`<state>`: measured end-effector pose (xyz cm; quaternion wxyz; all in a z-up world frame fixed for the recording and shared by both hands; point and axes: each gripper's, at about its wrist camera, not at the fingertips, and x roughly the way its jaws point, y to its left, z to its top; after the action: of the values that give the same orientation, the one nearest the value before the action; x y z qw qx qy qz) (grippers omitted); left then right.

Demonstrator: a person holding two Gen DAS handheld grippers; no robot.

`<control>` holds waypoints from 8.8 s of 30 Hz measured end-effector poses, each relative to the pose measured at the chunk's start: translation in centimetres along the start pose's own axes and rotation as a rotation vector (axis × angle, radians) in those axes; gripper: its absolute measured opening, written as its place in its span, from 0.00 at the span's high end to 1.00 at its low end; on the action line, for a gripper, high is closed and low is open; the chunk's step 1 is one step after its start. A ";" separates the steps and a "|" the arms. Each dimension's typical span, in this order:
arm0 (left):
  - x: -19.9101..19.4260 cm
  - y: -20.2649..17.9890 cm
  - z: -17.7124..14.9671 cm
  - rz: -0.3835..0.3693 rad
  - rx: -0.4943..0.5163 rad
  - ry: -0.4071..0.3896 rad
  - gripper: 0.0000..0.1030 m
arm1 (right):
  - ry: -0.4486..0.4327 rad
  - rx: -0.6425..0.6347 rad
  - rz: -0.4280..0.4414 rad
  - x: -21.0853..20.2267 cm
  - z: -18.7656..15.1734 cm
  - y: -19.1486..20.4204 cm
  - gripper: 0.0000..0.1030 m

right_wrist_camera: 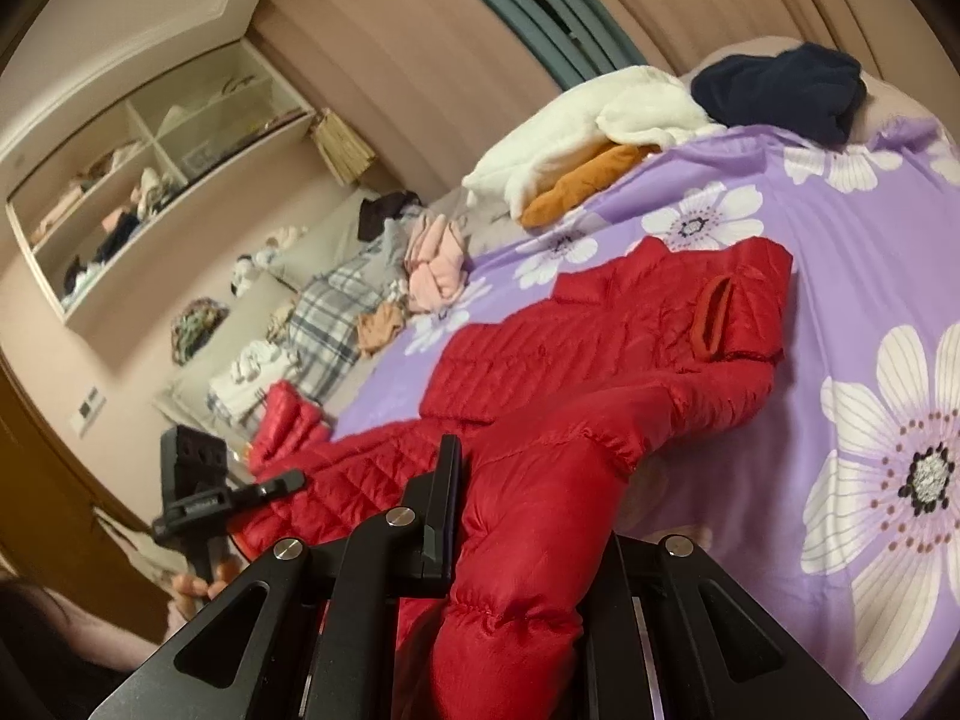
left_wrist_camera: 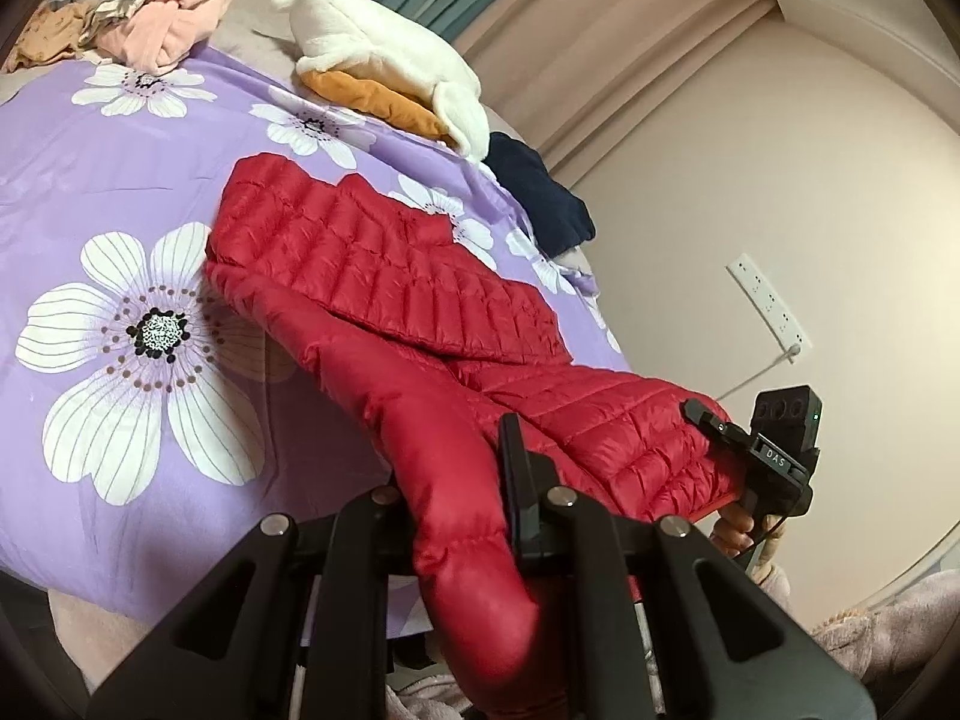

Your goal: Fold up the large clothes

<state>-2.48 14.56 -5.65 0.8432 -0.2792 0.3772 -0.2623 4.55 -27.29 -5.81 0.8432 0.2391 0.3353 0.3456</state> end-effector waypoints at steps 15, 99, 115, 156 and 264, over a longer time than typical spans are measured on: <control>3.1 4.8 7.3 -0.001 -0.125 -0.037 0.84 | -0.080 0.286 0.025 3.7 4.8 -5.4 0.85; 19.0 5.9 15.3 0.512 0.250 0.137 0.13 | 0.050 -0.219 -0.587 17.7 7.8 -6.1 0.25; 20.5 6.0 11.3 0.513 0.285 0.213 0.10 | 0.163 -0.326 -0.598 21.4 3.0 -5.1 0.25; 14.1 18.0 14.5 0.068 -0.530 0.076 0.01 | 0.049 -0.333 -0.447 21.1 4.7 1.6 0.29; 30.0 -10.5 14.0 -0.168 -0.066 0.448 0.21 | 0.059 -0.278 -0.320 12.4 2.7 -7.2 0.73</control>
<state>23.41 -8.67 -5.48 0.7040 -0.2719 0.5387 -0.3746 16.22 -23.16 -13.60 0.9019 0.0538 0.3426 0.2573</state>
